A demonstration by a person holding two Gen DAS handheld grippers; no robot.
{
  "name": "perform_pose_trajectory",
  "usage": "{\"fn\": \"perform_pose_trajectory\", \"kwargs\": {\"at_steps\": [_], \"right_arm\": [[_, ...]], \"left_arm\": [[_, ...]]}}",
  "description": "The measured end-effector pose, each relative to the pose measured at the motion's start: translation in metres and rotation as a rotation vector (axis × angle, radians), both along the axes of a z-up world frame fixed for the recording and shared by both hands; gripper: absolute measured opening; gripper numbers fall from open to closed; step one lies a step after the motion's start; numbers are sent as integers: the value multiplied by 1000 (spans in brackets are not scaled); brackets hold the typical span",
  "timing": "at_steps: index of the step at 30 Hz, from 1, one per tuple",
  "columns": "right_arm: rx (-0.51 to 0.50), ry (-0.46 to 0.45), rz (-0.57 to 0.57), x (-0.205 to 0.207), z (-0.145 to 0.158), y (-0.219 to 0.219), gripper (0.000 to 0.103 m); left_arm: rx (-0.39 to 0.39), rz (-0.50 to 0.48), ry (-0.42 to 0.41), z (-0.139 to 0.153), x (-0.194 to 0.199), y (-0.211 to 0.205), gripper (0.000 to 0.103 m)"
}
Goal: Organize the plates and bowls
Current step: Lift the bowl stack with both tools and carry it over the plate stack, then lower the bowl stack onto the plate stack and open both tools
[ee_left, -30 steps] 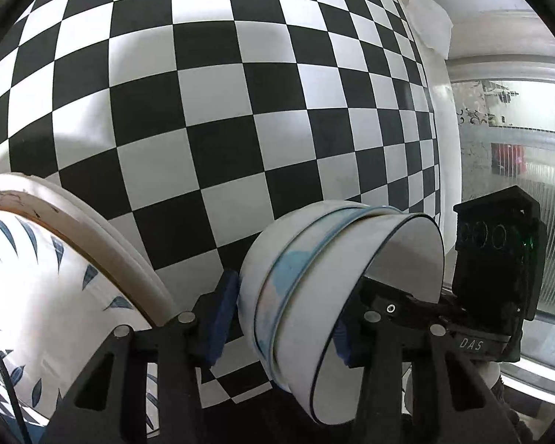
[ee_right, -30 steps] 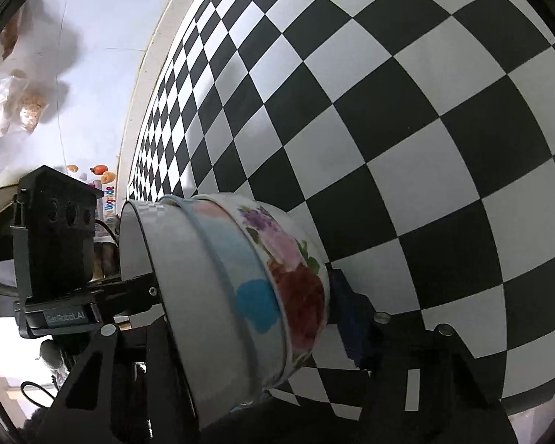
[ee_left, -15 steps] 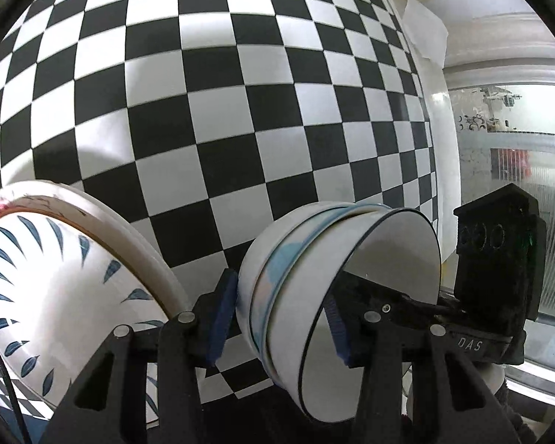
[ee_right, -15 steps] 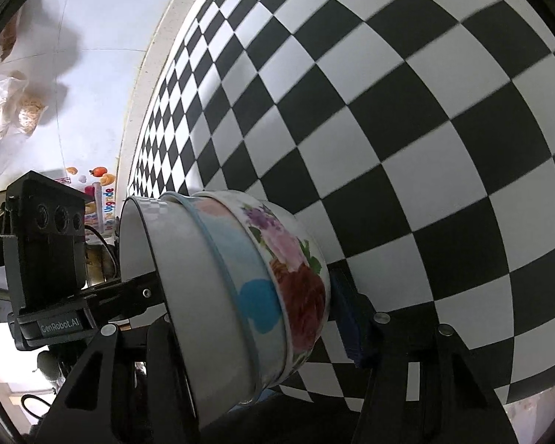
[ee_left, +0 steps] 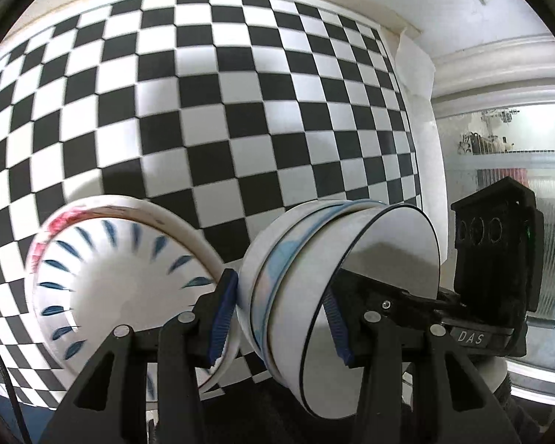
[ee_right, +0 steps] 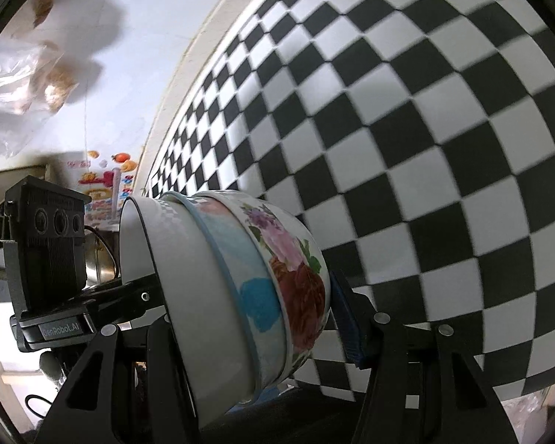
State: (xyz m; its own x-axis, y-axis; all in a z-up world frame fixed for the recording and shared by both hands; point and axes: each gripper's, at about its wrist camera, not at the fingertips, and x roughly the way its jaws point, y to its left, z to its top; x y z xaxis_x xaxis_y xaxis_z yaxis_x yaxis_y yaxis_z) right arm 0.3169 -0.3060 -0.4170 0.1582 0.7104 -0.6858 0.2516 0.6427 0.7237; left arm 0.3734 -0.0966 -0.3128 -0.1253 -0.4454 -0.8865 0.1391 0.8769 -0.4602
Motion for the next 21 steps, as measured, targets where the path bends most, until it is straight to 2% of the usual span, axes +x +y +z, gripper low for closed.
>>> {"fn": "perform_pose_trajectory", "kwargs": {"at_steps": [10, 21], "right_arm": [[4, -44, 131, 27, 28, 67, 58], [4, -29, 268, 36, 25, 127, 58]], "left_arm": [[18, 99, -42, 20, -8, 56, 42], [33, 204, -14, 7, -24, 110, 42]]}}
